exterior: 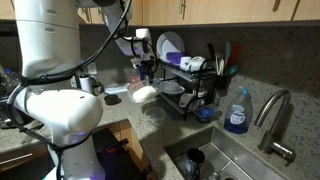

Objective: Pour the contents from the left bowl to the right bowl

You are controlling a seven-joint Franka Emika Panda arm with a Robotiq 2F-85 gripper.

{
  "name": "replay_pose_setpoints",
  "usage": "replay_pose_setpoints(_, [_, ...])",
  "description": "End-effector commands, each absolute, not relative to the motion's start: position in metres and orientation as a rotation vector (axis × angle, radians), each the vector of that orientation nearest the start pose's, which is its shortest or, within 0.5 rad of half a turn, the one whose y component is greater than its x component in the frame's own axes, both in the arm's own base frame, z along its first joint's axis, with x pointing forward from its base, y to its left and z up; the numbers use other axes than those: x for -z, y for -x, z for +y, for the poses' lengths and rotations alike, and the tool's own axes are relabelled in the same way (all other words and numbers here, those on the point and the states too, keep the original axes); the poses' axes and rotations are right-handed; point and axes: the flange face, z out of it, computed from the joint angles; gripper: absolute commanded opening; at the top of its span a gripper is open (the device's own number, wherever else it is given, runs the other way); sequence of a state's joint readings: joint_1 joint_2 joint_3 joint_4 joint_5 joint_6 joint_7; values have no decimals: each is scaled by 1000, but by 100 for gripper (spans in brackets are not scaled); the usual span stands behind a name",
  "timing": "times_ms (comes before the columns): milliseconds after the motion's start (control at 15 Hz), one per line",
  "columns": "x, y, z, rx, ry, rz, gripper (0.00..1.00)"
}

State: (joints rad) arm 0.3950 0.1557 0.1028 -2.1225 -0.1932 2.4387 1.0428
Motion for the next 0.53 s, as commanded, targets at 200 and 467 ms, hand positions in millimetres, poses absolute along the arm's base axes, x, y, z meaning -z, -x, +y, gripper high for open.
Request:
replay_pose_setpoints(200, [-359, -510, 225, 357, 2972, 720, 1])
replay_pose_setpoints(467, [-352, -519, 200, 399, 2917, 766, 1])
